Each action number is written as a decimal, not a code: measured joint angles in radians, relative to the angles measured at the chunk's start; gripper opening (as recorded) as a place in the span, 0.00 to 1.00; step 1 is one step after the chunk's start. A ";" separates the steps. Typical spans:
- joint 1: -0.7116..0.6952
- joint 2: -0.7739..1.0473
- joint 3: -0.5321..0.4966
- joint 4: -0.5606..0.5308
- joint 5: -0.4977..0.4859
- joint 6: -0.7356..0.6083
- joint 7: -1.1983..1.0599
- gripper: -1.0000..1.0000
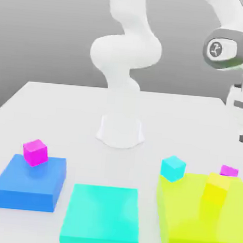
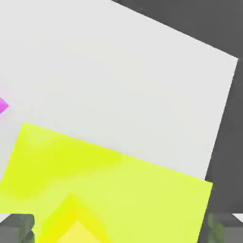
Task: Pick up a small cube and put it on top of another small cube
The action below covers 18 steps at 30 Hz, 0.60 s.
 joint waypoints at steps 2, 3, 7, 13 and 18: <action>0.046 0.048 0.020 -0.022 0.000 0.027 -0.090 0.50; 0.069 0.072 0.025 -0.032 -0.002 0.041 -0.133 0.50; 0.122 0.171 0.067 -0.073 -0.012 0.097 -0.300 0.50; 0.189 0.378 -0.013 -0.046 -0.123 0.256 -0.255 0.50; 0.204 0.405 -0.031 -0.041 -0.134 0.276 -0.247 0.00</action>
